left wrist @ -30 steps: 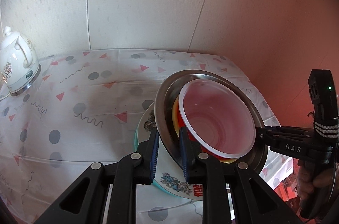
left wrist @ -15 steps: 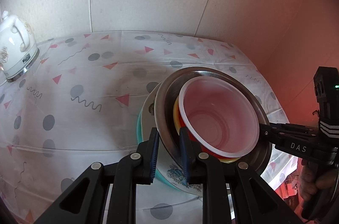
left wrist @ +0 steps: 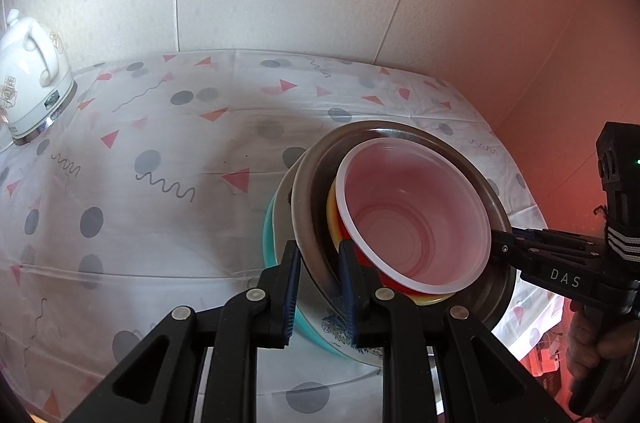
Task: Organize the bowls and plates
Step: 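Lift the nested steel bowl stack with the right tool and carry it over the dragon-pattern plate, then lower the steel bowl stack onto the dragon-pattern plate with the right tool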
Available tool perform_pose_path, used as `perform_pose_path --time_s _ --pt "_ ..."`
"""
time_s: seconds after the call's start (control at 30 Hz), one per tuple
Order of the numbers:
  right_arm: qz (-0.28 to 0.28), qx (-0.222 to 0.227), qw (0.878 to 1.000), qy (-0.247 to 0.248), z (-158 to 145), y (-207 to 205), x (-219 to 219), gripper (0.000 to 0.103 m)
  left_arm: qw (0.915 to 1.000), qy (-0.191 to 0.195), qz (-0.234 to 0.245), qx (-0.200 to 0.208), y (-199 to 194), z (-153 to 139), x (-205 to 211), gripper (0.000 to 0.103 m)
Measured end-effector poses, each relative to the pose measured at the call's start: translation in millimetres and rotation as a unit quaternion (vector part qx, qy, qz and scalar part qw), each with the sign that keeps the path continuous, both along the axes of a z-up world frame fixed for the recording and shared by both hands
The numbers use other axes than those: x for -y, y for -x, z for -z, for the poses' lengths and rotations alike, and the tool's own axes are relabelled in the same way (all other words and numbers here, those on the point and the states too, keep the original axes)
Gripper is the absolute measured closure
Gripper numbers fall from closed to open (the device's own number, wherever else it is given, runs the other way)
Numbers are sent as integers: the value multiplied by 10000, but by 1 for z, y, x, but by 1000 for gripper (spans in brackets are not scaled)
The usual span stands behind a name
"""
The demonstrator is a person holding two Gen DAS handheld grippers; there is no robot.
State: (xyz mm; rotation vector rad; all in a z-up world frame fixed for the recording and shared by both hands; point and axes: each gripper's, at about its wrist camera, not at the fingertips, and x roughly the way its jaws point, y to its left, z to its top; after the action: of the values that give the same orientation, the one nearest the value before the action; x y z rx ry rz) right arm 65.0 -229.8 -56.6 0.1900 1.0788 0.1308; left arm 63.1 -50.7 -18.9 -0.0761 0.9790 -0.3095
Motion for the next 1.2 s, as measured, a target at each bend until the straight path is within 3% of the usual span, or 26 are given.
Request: perform_pose_path --time_s 1.2 --pt "-30 53 10000 -71 -2 10 6 79 10000 -42 -43 76 7 -4 1 82"
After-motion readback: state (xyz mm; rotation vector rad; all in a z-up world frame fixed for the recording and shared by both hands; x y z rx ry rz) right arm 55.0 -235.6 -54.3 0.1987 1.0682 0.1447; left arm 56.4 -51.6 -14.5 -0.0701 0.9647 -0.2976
